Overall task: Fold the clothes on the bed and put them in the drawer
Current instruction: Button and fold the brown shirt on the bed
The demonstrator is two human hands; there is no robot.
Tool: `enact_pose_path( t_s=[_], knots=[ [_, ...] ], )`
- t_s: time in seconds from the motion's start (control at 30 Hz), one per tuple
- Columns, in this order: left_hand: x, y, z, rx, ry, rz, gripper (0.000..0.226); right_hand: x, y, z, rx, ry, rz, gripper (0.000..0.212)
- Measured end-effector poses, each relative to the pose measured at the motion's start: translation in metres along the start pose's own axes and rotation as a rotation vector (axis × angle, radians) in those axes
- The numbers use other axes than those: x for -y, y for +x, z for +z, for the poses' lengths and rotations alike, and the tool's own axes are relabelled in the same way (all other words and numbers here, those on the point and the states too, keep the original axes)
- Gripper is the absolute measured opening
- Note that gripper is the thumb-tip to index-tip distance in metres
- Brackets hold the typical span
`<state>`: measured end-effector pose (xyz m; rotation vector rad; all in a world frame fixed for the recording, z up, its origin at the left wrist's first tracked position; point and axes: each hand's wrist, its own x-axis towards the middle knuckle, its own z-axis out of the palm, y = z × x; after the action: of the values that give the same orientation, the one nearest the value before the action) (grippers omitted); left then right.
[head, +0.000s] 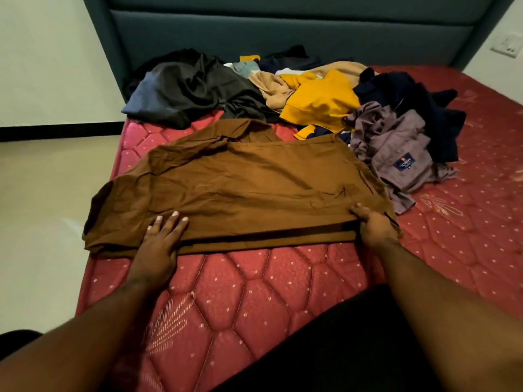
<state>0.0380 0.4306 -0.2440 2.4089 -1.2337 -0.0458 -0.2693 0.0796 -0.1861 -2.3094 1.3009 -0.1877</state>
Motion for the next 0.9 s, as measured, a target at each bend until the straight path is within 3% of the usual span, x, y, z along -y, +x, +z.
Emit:
enact_pose_path(
  t_s=[0.13, 0.27, 0.43, 0.53, 0.6, 0.67, 0.8, 0.9],
  knots=[
    [0.004, -0.008, -0.007, 0.004, 0.053, 0.086, 0.064, -0.001, -0.001, 0.002, 0.042, -0.057, 0.032, 0.055],
    [0.013, -0.011, -0.007, 0.138, 0.329, 0.280, 0.053, 0.002, -0.005, 0.002, 0.138, -0.156, 0.146, 0.053],
    [0.025, -0.012, -0.015, 0.121, 0.419, 0.405, 0.053, 0.017, -0.014, 0.003, 0.326, -0.485, 0.207, 0.077],
    [0.032, -0.014, -0.021, 0.165, 0.367, 0.377, 0.059, 0.034, -0.024, 0.005, 0.301, -0.712, 0.249, 0.075],
    [0.023, -0.013, -0.025, 0.143, 0.323, 0.379, 0.052, 0.051, -0.032, 0.009, 0.236, -0.865, 0.127, 0.083],
    [-0.003, -0.008, -0.023, 0.143, 0.276, 0.411, 0.051, 0.069, -0.034, 0.018, 0.190, -0.894, -0.108, 0.083],
    [-0.073, 0.019, -0.004, 0.220, 0.203, 0.519, 0.056, 0.084, -0.029, 0.051, 0.331, -0.568, -0.475, 0.056],
    [-0.106, 0.043, 0.008, 0.298, 0.102, 0.503, 0.049, 0.069, -0.022, 0.045, 0.310, -0.353, -0.513, 0.044]
  ],
)
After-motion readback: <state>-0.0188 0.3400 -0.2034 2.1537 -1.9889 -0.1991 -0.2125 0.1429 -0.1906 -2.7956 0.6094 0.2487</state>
